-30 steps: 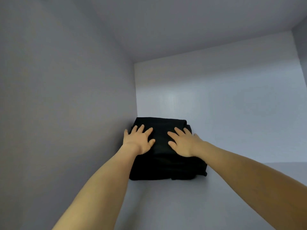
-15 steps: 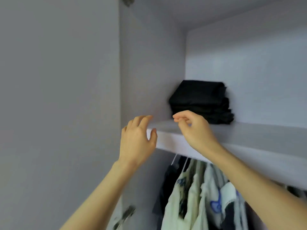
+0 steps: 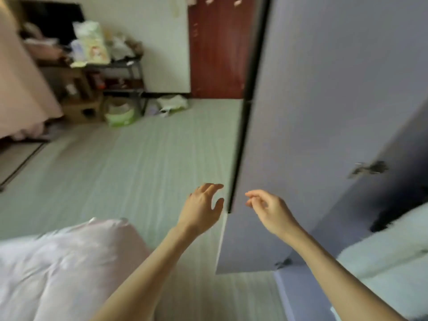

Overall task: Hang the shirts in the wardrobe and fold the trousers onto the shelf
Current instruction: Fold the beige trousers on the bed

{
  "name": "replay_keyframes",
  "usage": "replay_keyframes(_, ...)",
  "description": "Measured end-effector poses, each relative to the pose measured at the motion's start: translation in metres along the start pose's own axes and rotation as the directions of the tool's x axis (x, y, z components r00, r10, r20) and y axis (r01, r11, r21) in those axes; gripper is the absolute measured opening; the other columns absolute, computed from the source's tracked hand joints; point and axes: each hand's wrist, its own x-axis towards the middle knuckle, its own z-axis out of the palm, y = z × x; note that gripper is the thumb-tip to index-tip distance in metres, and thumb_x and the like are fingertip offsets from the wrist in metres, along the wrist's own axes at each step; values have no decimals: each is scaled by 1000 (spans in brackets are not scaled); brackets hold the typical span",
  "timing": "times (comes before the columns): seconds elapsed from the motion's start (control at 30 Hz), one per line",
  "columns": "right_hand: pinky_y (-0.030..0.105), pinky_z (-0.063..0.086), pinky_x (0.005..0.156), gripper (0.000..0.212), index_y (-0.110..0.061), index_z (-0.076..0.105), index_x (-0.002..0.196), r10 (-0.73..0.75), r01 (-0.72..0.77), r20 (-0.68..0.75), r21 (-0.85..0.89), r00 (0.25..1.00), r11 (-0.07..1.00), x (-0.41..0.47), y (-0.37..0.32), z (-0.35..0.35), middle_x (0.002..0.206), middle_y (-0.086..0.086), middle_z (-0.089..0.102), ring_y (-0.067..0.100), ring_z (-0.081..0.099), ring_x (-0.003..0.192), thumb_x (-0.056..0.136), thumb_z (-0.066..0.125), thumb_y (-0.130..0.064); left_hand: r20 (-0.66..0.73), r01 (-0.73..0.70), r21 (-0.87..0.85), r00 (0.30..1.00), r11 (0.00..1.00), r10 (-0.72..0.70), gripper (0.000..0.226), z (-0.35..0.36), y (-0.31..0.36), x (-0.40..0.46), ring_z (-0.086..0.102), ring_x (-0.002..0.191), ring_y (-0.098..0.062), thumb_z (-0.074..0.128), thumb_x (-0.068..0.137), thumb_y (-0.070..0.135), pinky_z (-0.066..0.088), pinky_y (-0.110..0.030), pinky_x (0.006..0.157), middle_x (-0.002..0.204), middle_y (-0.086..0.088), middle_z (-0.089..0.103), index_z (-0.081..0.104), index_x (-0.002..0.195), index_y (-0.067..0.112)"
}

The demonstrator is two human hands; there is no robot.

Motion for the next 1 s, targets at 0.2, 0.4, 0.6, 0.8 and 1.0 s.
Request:
replay_keyframes(0.2, 32, 50, 82, 25, -17, 59, 113, 4, 9, 417, -28, 909, 1000, 78, -58, 175, 92, -5, 64, 18, 64, 93, 96, 40, -15, -170, 395, 12, 906, 919, -387, 37, -92, -169, -28, 51, 119, -22, 51, 94, 23, 38, -29, 96, 133, -4, 53, 53, 130, 16)
replay_keyframes(0.4, 21, 45, 67, 26, -10, 60, 112, -8, 46, 563, -54, 826, 997, 143, -124, 293, 97, 5, 65, 17, 60, 84, 96, 40, -12, -328, 603, -100, 731, 791, -599, 35, -166, -273, -47, 51, 119, -21, 52, 93, 21, 39, -31, 98, 130, -6, 55, 55, 127, 13)
replay_keyframes(0.6, 24, 40, 78, 26, -5, 63, 106, -66, 121, 595, -54, 801, 991, 208, -164, 373, 97, 0, 60, 16, 54, 91, 93, 41, -7, -402, 716, -206, 560, 667, -725, 35, -195, -348, -47, 52, 117, -21, 50, 92, 20, 37, -31, 97, 128, -7, 56, 55, 126, 12)
replay_keyframes(0.8, 25, 41, 76, 26, -5, 62, 106, -108, 165, 710, -11, 695, 986, 290, -192, 448, 93, 4, 62, 19, 56, 86, 94, 39, -5, -453, 771, -274, 424, 575, -784, 36, -206, -420, -6, 53, 115, -24, 49, 92, 18, 38, -34, 99, 129, -9, 54, 53, 127, 11)
replay_keyframes(1.0, 32, 46, 82, 25, -6, 60, 107, -190, 272, 784, 28, 591, 962, 433, -230, 524, 88, 6, 64, 20, 57, 84, 94, 39, -5, -516, 814, -303, 298, 496, -803, 46, -225, -517, 96, 44, 126, -24, 51, 92, 23, 36, -37, 103, 136, -9, 48, 44, 136, 12)
